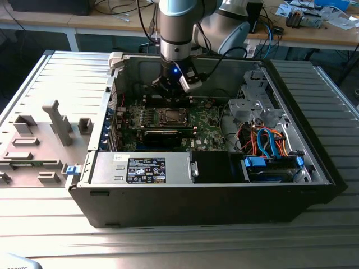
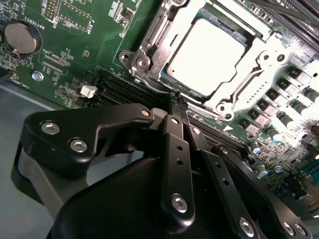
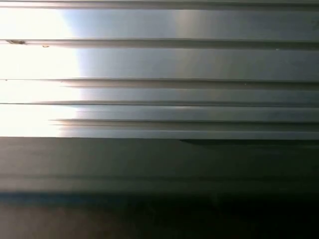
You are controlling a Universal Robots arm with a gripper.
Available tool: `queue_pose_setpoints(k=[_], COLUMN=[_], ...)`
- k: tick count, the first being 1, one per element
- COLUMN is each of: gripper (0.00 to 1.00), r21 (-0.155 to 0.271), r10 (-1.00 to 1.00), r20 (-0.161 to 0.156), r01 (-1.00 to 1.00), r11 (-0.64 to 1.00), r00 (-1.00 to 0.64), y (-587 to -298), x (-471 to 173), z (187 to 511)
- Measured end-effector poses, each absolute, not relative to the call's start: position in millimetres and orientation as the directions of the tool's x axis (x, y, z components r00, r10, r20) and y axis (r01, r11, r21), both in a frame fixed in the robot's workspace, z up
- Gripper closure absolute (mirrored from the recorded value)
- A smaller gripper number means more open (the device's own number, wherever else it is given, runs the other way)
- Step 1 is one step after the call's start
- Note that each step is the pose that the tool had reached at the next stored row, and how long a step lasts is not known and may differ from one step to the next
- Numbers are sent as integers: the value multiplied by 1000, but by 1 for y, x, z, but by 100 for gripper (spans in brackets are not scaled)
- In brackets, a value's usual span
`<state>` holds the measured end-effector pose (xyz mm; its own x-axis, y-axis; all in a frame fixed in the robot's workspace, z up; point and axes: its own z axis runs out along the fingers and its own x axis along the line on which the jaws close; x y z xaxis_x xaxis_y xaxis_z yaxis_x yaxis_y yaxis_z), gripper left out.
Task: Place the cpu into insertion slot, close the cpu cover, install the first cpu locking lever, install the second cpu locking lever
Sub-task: 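Install the first cpu locking lever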
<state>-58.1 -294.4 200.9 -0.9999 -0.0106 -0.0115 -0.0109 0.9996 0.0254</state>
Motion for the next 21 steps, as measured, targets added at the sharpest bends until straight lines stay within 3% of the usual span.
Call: queue_pose_setpoints(k=[15,21], gripper=[89,89], r21=[52,52], r10=[-11,-11], r20=[2,3], r01=[-10,-10], r11=[999,999], r00=[-1000,-1000], y=[-294,-294], x=[-42,-42], z=[201,221])
